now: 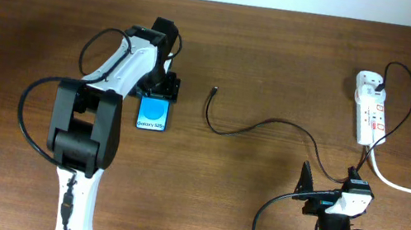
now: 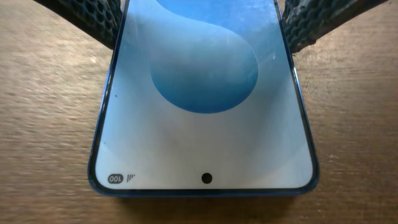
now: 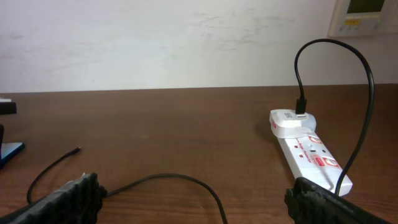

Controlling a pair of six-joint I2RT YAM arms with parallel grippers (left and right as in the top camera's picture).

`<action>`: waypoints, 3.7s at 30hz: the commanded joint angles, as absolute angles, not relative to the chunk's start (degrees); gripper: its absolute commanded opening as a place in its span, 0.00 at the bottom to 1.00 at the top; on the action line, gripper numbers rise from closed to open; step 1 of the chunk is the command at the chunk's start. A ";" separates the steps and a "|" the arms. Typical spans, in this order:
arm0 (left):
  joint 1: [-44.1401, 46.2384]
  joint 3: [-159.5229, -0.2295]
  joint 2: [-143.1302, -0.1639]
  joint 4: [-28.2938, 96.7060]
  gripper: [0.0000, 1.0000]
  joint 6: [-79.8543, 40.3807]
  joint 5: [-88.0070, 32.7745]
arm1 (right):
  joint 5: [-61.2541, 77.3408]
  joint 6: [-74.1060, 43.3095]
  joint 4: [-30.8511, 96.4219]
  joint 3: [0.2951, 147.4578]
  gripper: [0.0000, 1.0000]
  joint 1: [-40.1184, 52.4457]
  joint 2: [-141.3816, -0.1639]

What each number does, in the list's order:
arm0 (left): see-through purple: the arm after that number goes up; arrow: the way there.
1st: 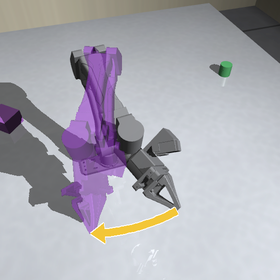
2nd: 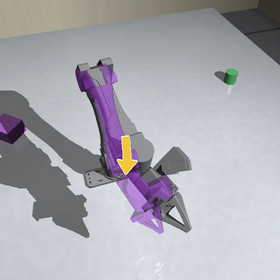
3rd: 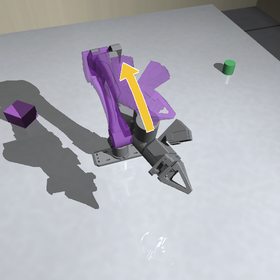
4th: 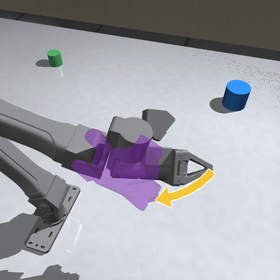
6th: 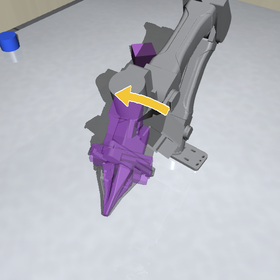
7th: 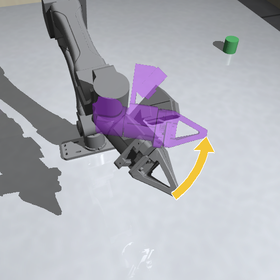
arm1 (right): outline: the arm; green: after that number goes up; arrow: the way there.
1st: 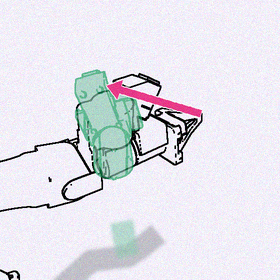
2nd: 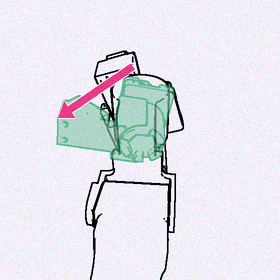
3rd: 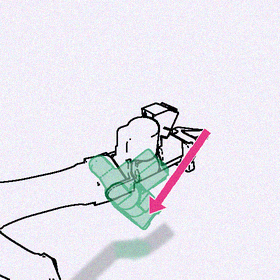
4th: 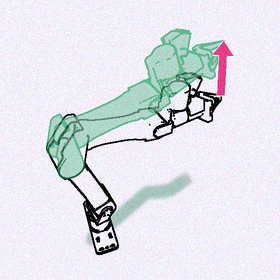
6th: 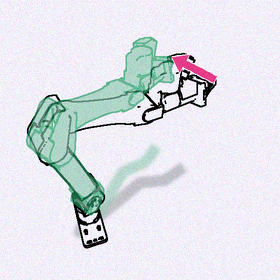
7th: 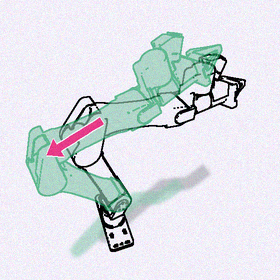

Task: Plug charger to phone and switch on socket
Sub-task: 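Lower the left gripper and grasp the phone's top edge, then lift the phone with the left gripper and tilt it upright, then move the right gripper toward the phone held by the left gripper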

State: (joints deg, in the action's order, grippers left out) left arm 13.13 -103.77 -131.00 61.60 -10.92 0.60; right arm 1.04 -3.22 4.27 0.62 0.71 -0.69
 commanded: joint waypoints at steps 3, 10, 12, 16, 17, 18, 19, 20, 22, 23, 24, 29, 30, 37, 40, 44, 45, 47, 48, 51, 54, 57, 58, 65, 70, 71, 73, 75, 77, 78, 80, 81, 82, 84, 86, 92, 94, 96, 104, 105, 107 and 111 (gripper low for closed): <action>12.86 -111.20 -131.46 64.84 0.78 -10.63 -0.91 | 0.58 -3.42 4.56 0.32 0.98 0.36 -0.40; 12.84 -115.37 -131.46 68.64 0.79 -10.63 -8.12 | 0.58 -3.42 4.56 0.32 0.98 0.36 -0.40; 12.71 -115.39 -131.46 68.88 0.76 -10.63 -11.92 | 0.58 -3.42 4.56 0.32 0.98 0.36 -0.40; 11.62 -115.39 -131.46 69.58 0.61 -10.63 -19.35 | 0.58 -3.42 4.56 0.32 0.98 0.36 -0.40; 11.09 -115.39 -131.46 69.71 0.58 -10.63 -21.78 | 0.58 -3.42 4.56 0.32 0.98 0.36 -0.40; 10.50 -115.39 -131.46 69.80 0.54 -10.63 -24.51 | 0.58 -3.42 4.56 0.32 0.98 0.36 -0.40; 10.09 -115.39 -131.46 70.00 0.51 -10.63 -26.20 | 0.58 -3.42 4.56 0.32 0.98 0.36 -0.40; 9.69 -115.39 -131.46 70.19 0.47 -10.63 -27.81 | 0.58 -3.42 4.56 0.32 0.98 0.36 -0.40; 8.69 -115.39 -131.46 70.61 0.36 -10.68 -32.40 | 0.58 -3.42 4.56 0.32 0.98 0.36 -0.40; 8.23 -115.39 -131.46 70.74 0.31 -10.98 -34.65 | 0.58 -3.42 4.56 0.32 0.98 0.36 -0.40; 7.62 -115.39 -131.46 70.85 0.22 -11.86 -37.23 | 0.58 -3.42 4.56 0.32 0.98 0.36 -0.40; 5.39 -115.39 -131.46 71.24 0.01 -20.03 -45.89 | 0.58 -3.42 4.56 0.32 0.98 0.36 -0.40; 5.04 -115.39 -131.46 71.53 0.00 -22.59 -46.48 | 0.58 -3.42 4.56 0.32 0.98 0.36 -0.40; 4.32 -115.39 -131.46 76.40 0.00 -38.44 -47.53 | 0.58 -3.42 4.56 0.32 0.99 0.36 -0.40; 4.32 -115.39 -131.46 76.86 0.00 -38.41 -51.96 | 0.58 -3.42 4.56 0.32 0.98 0.36 -0.40; 4.32 -115.39 -131.46 77.65 0.00 -38.41 -56.21 | 0.58 -3.42 4.56 0.32 0.98 0.36 -0.40; 4.32 -115.39 -131.46 78.08 0.00 -38.48 -56.45 | 0.58 -3.42 4.56 0.32 0.98 0.36 -0.40; 4.32 -115.39 -131.46 79.31 0.00 -39.86 -56.40 | 0.58 -3.42 4.56 0.32 0.98 0.36 -0.40; 4.32 -115.39 -131.46 79.68 0.00 -40.23 -56.42 | 0.58 -3.42 4.56 0.32 0.98 0.36 -0.40; 4.32 -115.39 -131.46 80.55 0.00 -40.77 -56.97 | 0.58 -3.42 4.56 0.32 0.98 0.36 -0.40; 4.32 -115.39 -131.46 81.60 0.00 -40.77 -58.39 | 0.58 -3.42 4.56 0.32 0.98 0.36 -0.40; 4.32 -115.39 -131.46 81.76 0.00 -40.77 -61.39 | 0.58 -3.42 4.56 0.32 0.98 0.36 -0.40; 4.32 -115.39 -131.46 81.76 0.00 -40.77 -62.04 | 0.58 -3.42 4.56 0.32 0.98 0.36 -0.40; 4.32 -115.39 -131.46 81.76 0.00 -40.75 -67.99 | 0.58 -3.42 4.56 0.32 0.98 0.36 -0.40; 4.34 -115.39 -131.46 81.76 0.00 -40.75 -67.99 | 0.58 -3.42 4.56 0.32 0.98 0.36 -0.40; 4.34 -115.39 -131.46 81.76 0.00 -40.75 -67.96 | 0.58 -3.42 4.56 0.32 0.98 0.36 -0.40; 4.34 -115.39 -131.46 81.76 0.00 -40.73 -67.96 | 0.58 -3.42 4.56 0.32 0.98 0.36 -0.40; 4.32 -115.39 -131.46 81.76 0.00 -40.73 -67.94 | 0.58 -3.42 4.56 0.32 0.98 0.36 -0.40; 4.34 -115.39 -131.46 81.76 0.00 -40.73 -67.94 | 0.60 -3.42 4.54 0.32 0.98 0.36 -0.40; 4.34 -115.39 -131.46 81.76 0.00 -40.73 -67.94 | 0.60 -3.42 4.51 0.32 0.98 0.36 -0.40; 4.34 -115.39 -131.46 81.76 0.00 -40.73 -67.94 | 0.60 -3.42 4.51 0.32 0.98 0.36 -0.40; 4.34 -115.39 -131.46 81.76 0.00 -40.73 -67.92 | 0.60 -3.42 4.54 0.32 0.99 0.36 -0.40; 4.34 -115.39 -131.46 81.76 0.00 -40.73 -67.92 | 0.60 -3.42 4.51 0.32 0.98 0.36 -0.40; 4.34 -115.39 -131.46 81.73 0.00 -40.73 -67.68 | 0.60 -3.42 4.25 0.32 0.98 0.36 -0.40; 4.34 -115.39 -131.46 81.73 0.00 -40.73 -67.70 | 1.45 -3.46 3.53 0.32 0.98 0.36 -0.40; 4.34 -115.39 -131.46 81.67 0.00 -40.71 -67.20 | 10.17 -8.01 -2.13 1.87 0.98 0.36 -0.43; 4.34 -115.39 -131.46 81.25 0.00 -40.71 -65.25 | 12.12 -9.80 -2.11 3.51 0.98 0.34 -0.93; 4.34 -115.39 -131.46 81.30 0.00 -40.71 -63.57 | 13.82 -10.02 -1.19 5.76 0.98 0.34 -2.33; 4.38 -115.39 -131.46 81.28 0.00 -40.69 -62.94 | 19.44 -10.20 8.75 19.94 0.98 0.34 -15.59; 4.38 -115.39 -131.46 81.28 0.00 -40.69 -62.94 | 19.62 -10.22 9.91 22.06 0.98 0.34 -17.58; 4.38 -115.39 -131.46 81.25 0.00 -40.66 -62.94 | 20.43 -10.17 13.13 26.87 0.98 0.34 -21.56; 4.38 -115.39 -131.46 81.28 0.00 -40.25 -61.58 | 20.43 -10.17 20.58 35.57 0.98 0.34 -28.97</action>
State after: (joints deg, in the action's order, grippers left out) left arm 4.43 -113.93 -131.28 81.21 -40.16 -61.25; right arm 19.09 -9.78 17.63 29.58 0.71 -24.73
